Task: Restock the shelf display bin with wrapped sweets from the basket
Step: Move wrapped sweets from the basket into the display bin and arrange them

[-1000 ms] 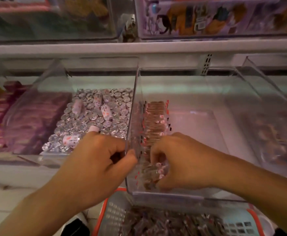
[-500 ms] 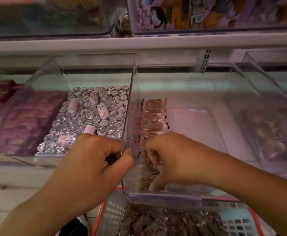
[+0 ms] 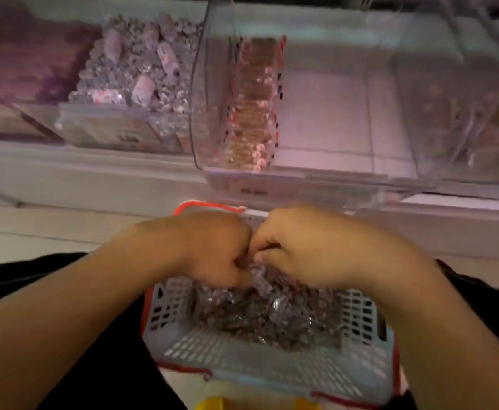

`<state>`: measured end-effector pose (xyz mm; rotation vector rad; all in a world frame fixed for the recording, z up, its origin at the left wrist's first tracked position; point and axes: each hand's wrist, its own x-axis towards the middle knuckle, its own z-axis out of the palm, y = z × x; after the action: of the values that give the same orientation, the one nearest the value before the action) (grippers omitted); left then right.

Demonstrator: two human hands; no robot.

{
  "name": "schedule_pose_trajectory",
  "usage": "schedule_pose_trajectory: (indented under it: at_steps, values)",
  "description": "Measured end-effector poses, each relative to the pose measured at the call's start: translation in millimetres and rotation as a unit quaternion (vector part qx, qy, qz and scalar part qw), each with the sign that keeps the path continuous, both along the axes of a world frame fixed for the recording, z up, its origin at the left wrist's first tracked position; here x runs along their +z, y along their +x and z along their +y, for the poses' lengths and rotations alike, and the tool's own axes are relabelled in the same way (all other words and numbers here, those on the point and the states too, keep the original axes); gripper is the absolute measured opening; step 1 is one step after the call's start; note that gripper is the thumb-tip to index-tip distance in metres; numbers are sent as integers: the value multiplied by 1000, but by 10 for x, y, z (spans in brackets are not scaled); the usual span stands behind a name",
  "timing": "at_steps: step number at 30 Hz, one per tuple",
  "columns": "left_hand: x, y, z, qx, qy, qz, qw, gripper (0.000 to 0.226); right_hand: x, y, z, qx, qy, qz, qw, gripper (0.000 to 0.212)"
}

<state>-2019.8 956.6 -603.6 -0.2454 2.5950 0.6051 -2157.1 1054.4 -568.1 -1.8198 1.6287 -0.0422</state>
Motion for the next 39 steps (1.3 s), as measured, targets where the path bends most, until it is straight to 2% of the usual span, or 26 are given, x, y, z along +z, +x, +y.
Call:
schedule_pose_trajectory:
  at_steps: [2,4,7,9,10,12,14,16,18,21,25,29,31,35,39]
  values:
    - [-467,-68,163,14,-3,-84,996,26,-406,139,84,-12,22,53,998,13]
    - [-826,-93,203,61,1,-118,991,23,-873,175,156,-25,59,70,995,7]
    - [-1281,-40,294,88,26,-142,986,8,-1644,127,321,-66,117,70,988,24]
    - [-1605,43,371,116,28,-164,979,9,-2122,111,477,-97,167,67,979,36]
    - [-1770,84,425,137,31,-182,973,20,-2325,124,565,-109,202,55,972,47]
    - [-2075,173,535,189,46,-218,956,37,-2655,191,730,-122,255,38,958,83]
    - [-2352,285,667,243,83,-225,940,52,-2902,295,864,-143,265,16,953,116]
    - [-2573,440,801,302,78,-233,921,81,-3072,412,949,-173,234,-5,957,128]
    - [-2754,606,895,351,32,-254,901,93,-3187,503,970,-195,203,-20,959,130]
    - [-2902,764,888,400,-7,-254,881,89,-3300,599,880,-209,213,-28,954,123]
    - [-2983,865,809,405,-8,-261,876,87,-3373,717,757,-201,180,34,962,103]
    - [-3073,871,824,406,29,-260,875,45,-3492,754,743,-188,179,63,964,97]
    - [-3082,827,820,397,41,-257,880,35,-3553,757,765,-184,168,60,967,90]
    - [-3036,705,792,402,62,-267,874,34,-3569,662,751,-212,125,9,969,52]
    - [-2954,598,757,444,127,-284,840,39,-3453,477,706,-280,133,-80,947,22]
